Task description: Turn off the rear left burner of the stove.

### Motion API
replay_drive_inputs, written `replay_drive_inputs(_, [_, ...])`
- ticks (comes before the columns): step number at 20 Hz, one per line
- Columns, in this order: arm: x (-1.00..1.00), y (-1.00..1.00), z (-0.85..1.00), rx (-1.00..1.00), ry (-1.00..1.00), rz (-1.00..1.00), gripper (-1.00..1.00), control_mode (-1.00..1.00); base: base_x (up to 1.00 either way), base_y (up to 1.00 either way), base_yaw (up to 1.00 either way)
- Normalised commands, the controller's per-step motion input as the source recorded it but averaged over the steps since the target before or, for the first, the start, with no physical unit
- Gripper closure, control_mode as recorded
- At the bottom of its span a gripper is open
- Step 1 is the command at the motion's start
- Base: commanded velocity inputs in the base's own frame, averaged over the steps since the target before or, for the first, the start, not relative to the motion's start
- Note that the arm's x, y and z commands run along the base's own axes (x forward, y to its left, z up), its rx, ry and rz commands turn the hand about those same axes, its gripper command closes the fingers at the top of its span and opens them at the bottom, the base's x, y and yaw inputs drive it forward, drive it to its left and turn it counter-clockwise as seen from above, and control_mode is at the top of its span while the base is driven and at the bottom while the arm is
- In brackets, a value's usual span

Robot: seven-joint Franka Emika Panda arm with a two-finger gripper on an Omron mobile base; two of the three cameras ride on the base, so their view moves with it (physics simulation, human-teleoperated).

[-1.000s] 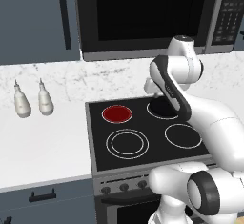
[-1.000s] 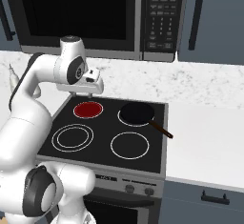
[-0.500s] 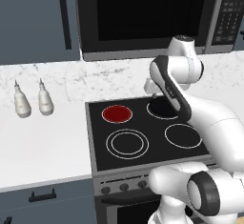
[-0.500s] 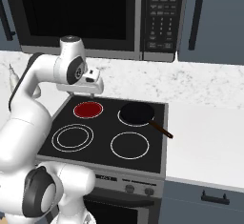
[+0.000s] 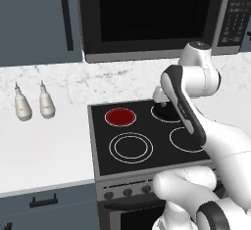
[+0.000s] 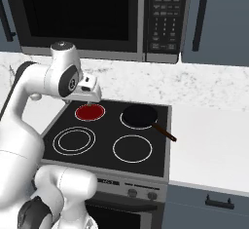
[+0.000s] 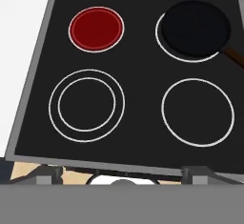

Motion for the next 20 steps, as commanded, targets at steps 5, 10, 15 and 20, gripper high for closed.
replay_drive_inputs(5, [-0.04, 0.0, 0.0, 0.0, 0.0, 0.0, -1.0, -1.0, 0.0, 0.0, 0.0])
replay_drive_inputs(10, [0.0, 0.0, 0.0, 0.0, 0.0, 0.0, -1.0, 1.0, -0.1, -0.04, 0.0])
replay_drive_inputs(15, [0.0, 0.0, 0.0, 0.0, 0.0, 0.0, -1.0, 1.0, -0.49, -0.4, 0.0])
replay_drive_inputs(20, [0.0, 0.0, 0.0, 0.0, 0.0, 0.0, -1.0, 1.0, -0.12, -0.43, -0.01])
